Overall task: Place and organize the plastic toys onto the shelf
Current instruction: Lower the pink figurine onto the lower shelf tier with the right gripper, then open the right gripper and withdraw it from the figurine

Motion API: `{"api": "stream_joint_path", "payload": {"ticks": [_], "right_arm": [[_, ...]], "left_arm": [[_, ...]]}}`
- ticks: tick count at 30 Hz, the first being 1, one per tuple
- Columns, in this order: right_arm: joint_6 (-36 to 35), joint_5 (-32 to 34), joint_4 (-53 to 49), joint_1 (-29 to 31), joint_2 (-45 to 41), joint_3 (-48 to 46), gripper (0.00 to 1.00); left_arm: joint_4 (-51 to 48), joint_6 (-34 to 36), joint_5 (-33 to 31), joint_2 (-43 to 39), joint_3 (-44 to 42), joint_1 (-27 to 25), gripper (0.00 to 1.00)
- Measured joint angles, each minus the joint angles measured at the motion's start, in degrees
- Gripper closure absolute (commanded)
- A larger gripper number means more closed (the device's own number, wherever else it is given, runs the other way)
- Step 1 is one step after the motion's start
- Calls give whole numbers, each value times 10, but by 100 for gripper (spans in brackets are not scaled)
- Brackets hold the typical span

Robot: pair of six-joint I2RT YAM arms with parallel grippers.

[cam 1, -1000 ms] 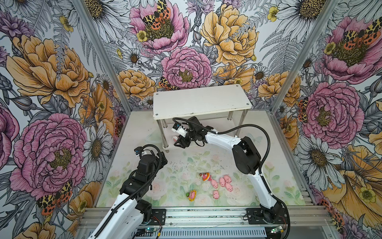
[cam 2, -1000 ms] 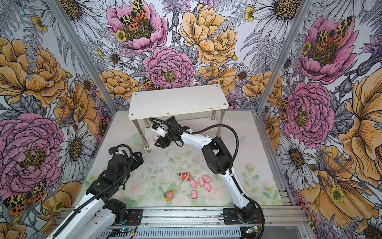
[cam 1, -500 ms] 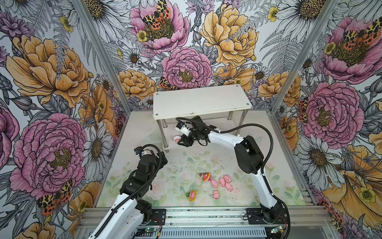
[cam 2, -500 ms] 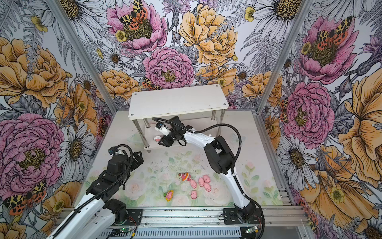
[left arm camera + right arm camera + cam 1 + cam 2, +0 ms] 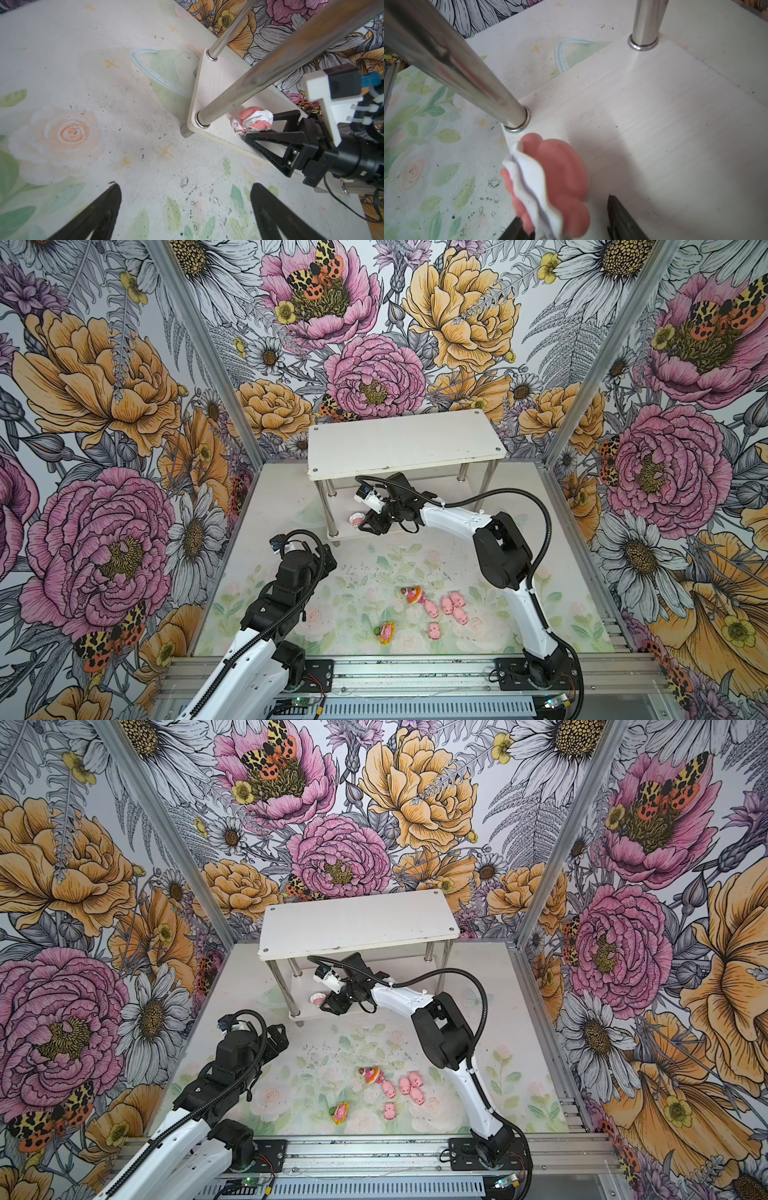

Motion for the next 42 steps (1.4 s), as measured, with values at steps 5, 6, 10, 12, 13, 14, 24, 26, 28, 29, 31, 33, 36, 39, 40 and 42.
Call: {"api": "stream_joint_path", "payload": {"ticks": [5, 6, 10, 12, 13, 14, 24, 26, 28, 29, 31, 33, 36, 39, 40, 42], "right_arm": [[5, 0, 0, 6, 0, 3, 44], [6, 0, -1, 7, 0, 6, 44], [8, 0, 0, 12, 0, 18, 46], [8, 0, 0, 16, 0, 23, 46], [8, 0, 0, 18, 0, 25, 45], [8, 0, 1, 20, 0, 26, 46], [8, 1, 1, 27, 0, 26, 45], [9, 3, 1, 27, 0, 26, 45], [10, 6, 1, 27, 0, 26, 44], [10, 9, 1, 27, 0, 26, 43], [12, 14, 1, 27, 0, 26, 40], [16, 21, 1, 27, 0, 26, 37], [21, 36, 1, 28, 0, 26, 36], [28, 47, 1, 28, 0, 26, 35], [31, 50, 1, 28, 0, 26, 33], [38, 54, 1, 28, 0, 26, 29]], "left_arm": [[0, -1, 0, 0, 0, 0, 1], [0, -1, 0, 0, 0, 0, 2], [0, -1, 0, 0, 0, 0, 1], [0, -1, 0, 0, 0, 0, 1], [0, -1, 0, 0, 0, 0, 1], [0, -1, 0, 0, 0, 0, 1], [0, -1, 0, 0, 0, 0, 1], [0, -1, 0, 0, 0, 0, 1], [0, -1, 0, 0, 0, 0, 1], [0, -1, 0, 0, 0, 0, 1], [0, -1, 0, 0, 0, 0, 1], [0, -1, 0, 0, 0, 0, 1], [0, -1, 0, 0, 0, 0, 1], [0, -1, 0, -1, 0, 0, 1], [0, -1, 0, -3, 0, 0, 1], [0, -1, 0, -7, 0, 0, 1]]}}
